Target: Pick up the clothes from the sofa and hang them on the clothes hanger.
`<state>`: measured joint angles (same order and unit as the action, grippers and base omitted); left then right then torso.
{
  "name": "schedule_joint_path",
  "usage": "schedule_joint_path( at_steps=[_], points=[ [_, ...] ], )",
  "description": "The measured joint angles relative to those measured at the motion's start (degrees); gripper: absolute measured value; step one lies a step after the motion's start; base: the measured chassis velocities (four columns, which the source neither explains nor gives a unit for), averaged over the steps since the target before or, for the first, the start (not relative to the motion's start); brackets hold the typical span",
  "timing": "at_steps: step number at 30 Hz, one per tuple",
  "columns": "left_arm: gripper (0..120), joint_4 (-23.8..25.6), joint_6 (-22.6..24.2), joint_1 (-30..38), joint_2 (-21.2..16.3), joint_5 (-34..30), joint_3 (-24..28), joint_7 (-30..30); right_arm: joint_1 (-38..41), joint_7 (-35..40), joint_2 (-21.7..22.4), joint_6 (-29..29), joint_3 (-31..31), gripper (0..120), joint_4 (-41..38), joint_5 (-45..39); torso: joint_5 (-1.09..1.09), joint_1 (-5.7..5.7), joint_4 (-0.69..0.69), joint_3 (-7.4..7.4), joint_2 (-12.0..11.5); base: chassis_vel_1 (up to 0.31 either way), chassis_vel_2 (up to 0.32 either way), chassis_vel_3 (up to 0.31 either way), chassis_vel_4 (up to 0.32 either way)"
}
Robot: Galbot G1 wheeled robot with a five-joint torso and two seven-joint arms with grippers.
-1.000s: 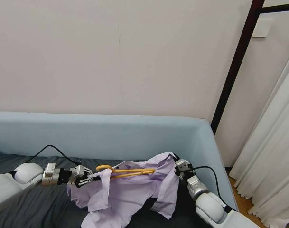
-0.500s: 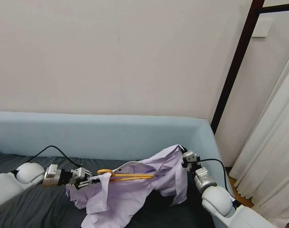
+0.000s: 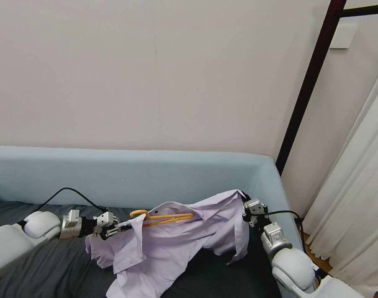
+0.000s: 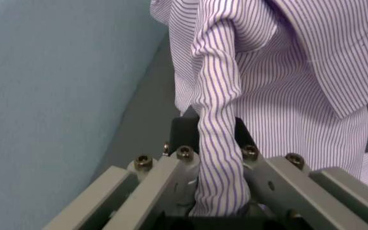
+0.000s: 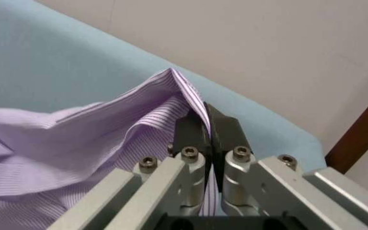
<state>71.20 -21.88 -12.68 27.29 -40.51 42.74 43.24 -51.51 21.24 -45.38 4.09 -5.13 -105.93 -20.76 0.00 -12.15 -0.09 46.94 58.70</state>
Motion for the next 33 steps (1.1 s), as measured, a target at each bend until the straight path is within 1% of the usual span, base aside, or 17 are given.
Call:
schedule_joint_path(
  at_steps=[3,6,10,11,15,16,17,19,21,22,23,26,27,30,33],
  points=[
    [1,0.48,1.49,0.48,1.12,0.09,0.74,-0.78,-0.22,0.17,0.83,0.67,0.08,0,-2.84,-0.42,0.00,0.00,0.02,0.00,0.00,0.000,0.000,0.000,0.000],
    [1,0.50,1.95,1.01,2.11,0.20,1.35,-0.87,-0.18,0.40,1.21,1.41,0.02,0,-4.17,-1.15,0.00,0.00,0.01,0.00,0.00,0.000,0.000,0.000,0.000],
    [1,-0.54,2.59,2.21,5.20,1.60,2.71,-0.91,-0.03,1.04,2.24,2.74,0.08,0,-6.38,-3.12,0.01,0.00,0.00,0.00,0.00,0.000,0.000,0.000,0.000],
    [1,-0.54,2.59,2.21,5.20,1.60,2.71,-0.91,-0.03,1.04,2.24,2.74,0.08,0,-6.38,-3.12,0.01,0.00,0.00,0.00,0.00,0.000,0.000,0.000,0.000],
    [1,-2.86,3.39,2.85,8.77,4.48,3.46,-1.69,-0.72,1.28,3.37,3.31,0.73,0,-8.03,-4.07,0.01,0.00,0.00,0.00,0.00,0.000,0.000,0.000,0.000],
    [1,-3.40,3.64,2.90,9.59,4.82,3.55,-2.05,-0.86,1.33,3.56,3.44,0.85,0,-8.40,-4.26,0.01,0.00,0.00,0.00,0.00,0.000,0.000,0.000,0.000],
    [1,-3.40,3.64,2.90,9.59,4.82,3.55,-2.05,-0.86,1.33,3.56,3.44,0.85,0,-8.40,-4.26,0.01,0.00,0.00,0.00,0.00,0.000,0.000,0.000,0.000],
    [1,-4.56,4.47,3.03,11.70,4.94,3.77,-2.99,-1.26,1.40,4.01,3.68,1.02,0,-9.37,-4.50,0.00,0.00,0.00,0.00,0.00,0.000,0.000,0.000,0.000],
    [1,-5.89,5.30,3.38,14.17,4.04,4.14,-3.93,-1.78,1.47,4.47,3.99,1.03,0,-10.73,-4.71,0.01,0.00,0.00,0.00,0.00,0.000,0.000,0.000,0.000],
    [1,-5.89,5.30,3.38,14.17,4.04,4.14,-3.93,-1.78,1.47,4.47,3.99,1.03,0,-10.73,-4.71,0.01,0.00,0.00,0.00,0.00,0.000,0.000,0.000,0.000],
    [1,-6.27,5.57,3.53,15.08,3.35,4.23,-4.18,-1.90,1.50,4.58,4.12,1.03,0,-11.12,-4.77,0.01,0.00,0.00,0.00,0.00,0.000,0.000,0.000,0.000],
    [1,-7.07,6.62,4.29,17.97,-0.28,4.71,-4.98,-2.13,1.58,5.11,4.38,0.95,0,-12.26,-5.06,0.01,0.00,0.00,0.00,0.00,0.000,0.000,0.000,0.000],
    [1,-7.07,6.62,4.29,17.97,-0.28,4.71,-4.98,-2.13,1.58,5.11,4.38,0.95,0,-12.26,-5.06,0.01,0.00,0.00,0.00,0.00,0.000,0.000,0.000,0.000],
    [1,-7.68,7.93,5.60,20.02,-4.21,5.89,-4.74,-2.62,1.60,5.63,4.40,1.11,0,-13.08,-5.27,0.02,0.00,0.00,0.00,0.00,0.000,0.000,0.000,0.000],
    [1,-8.65,8.46,6.41,21.07,-6.05,6.72,-3.77,-3.13,1.59,5.91,4.26,1.43,0,-13.79,-5.36,0.01,0.00,0.00,0.00,0.00,0.000,0.000,0.000,0.000]
  ],
)
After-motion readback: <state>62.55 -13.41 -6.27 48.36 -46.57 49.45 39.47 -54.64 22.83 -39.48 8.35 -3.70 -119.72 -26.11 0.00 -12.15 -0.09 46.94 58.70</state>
